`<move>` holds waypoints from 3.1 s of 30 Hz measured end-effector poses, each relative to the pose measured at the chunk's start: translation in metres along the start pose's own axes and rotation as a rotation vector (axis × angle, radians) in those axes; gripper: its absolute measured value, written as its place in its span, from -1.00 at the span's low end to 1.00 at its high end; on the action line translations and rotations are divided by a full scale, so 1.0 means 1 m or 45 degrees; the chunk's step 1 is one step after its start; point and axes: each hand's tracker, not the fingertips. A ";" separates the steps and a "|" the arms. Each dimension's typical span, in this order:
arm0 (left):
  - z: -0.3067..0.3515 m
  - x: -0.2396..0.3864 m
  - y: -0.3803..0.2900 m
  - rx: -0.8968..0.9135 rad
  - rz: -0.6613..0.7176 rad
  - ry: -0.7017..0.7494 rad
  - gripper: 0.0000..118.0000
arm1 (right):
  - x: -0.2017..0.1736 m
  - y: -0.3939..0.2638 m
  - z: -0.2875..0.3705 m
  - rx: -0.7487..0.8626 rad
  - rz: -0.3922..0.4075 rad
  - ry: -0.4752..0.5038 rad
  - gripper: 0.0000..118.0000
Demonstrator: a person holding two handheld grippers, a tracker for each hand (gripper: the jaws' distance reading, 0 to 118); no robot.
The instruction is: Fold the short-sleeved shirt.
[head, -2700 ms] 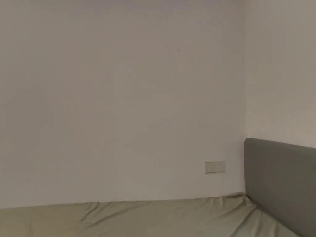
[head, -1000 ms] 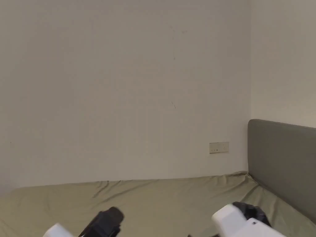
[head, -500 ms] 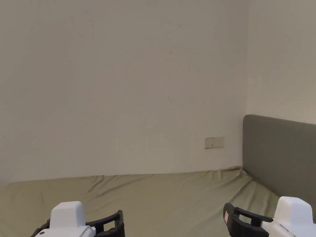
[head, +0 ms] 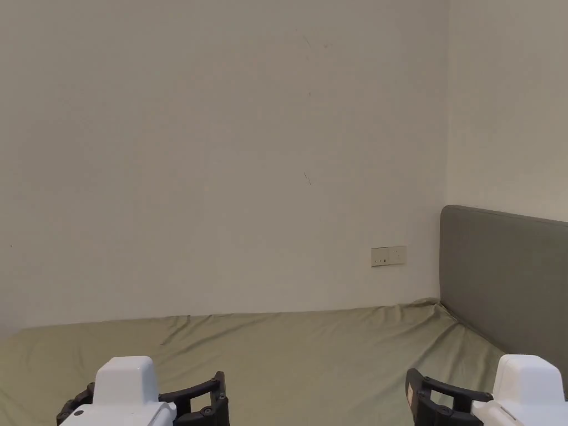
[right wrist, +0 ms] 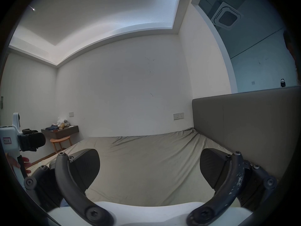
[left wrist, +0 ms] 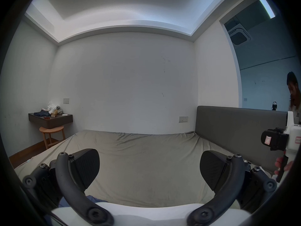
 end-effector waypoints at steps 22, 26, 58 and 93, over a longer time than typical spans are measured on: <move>0.016 -0.003 -0.003 0.001 -0.075 -0.008 -1.00 | 0.003 -0.016 0.006 -0.065 -0.077 0.043 -0.98; 0.040 -0.044 0.005 0.016 -0.064 0.149 -1.00 | -0.040 -0.015 -0.007 -0.068 0.009 0.170 -0.98; 0.122 -0.304 -0.131 -0.615 0.198 0.712 -1.00 | -0.353 -0.099 -0.083 -0.341 0.122 1.069 -0.98; -0.043 -0.314 -0.283 -1.032 0.452 0.497 -0.99 | -0.255 -0.147 -0.143 -0.533 0.038 0.756 -0.98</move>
